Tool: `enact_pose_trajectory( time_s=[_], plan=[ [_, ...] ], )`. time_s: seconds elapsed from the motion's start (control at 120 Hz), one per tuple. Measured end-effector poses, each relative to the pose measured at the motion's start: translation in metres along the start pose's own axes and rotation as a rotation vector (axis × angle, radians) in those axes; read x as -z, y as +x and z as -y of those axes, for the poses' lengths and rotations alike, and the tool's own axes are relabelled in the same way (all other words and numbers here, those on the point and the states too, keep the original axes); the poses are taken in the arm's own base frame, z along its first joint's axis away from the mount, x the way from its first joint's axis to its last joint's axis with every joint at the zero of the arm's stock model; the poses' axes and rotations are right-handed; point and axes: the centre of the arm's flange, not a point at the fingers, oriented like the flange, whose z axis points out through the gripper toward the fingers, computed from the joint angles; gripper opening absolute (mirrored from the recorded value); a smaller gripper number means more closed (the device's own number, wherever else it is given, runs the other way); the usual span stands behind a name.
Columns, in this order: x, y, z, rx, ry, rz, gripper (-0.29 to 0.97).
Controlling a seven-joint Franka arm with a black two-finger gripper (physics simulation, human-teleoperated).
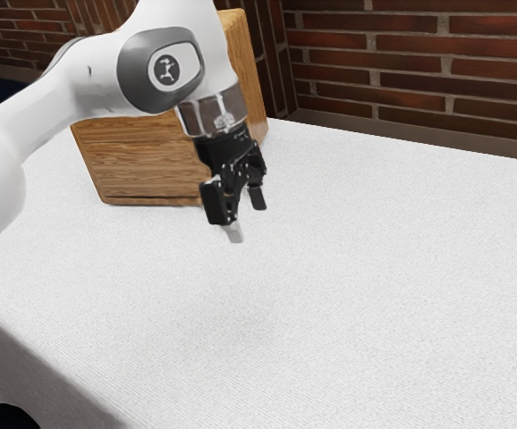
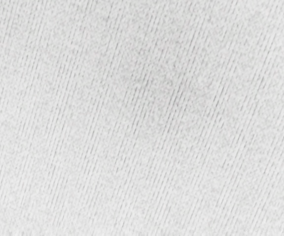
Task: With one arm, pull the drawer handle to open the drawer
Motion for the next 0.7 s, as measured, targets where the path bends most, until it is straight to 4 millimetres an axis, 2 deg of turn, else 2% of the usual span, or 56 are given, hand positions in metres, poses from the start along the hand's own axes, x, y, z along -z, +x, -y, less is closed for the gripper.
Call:
enact_pose_trajectory(
  time_s=[0.1, 0.2, 0.267, 0.317, 0.383, 0.433, 0.483, 0.542, 0.625, 0.7],
  plan=[
    [-0.004, -0.010, 0.002, 0.018, 0.013, 0.003, 0.68],
    [-0.003, -0.005, -0.018, 0.016, -0.022, 0.036, 0.68],
    [0.011, -0.004, -0.017, -0.007, -0.059, 0.064, 0.68],
    [0.029, -0.007, -0.008, -0.038, -0.095, 0.082, 0.68],
    [0.047, -0.020, 0.003, -0.092, -0.135, 0.112, 0.68],
    [0.052, -0.029, -0.001, -0.119, -0.172, 0.177, 0.68],
    [0.059, -0.042, -0.013, -0.135, -0.234, 0.255, 0.68],
    [0.072, -0.048, -0.039, -0.125, -0.333, 0.325, 0.68],
    [0.084, -0.029, -0.080, -0.087, -0.509, 0.355, 0.68],
    [0.090, -0.009, -0.108, -0.064, -0.658, 0.339, 0.68]
  ],
)
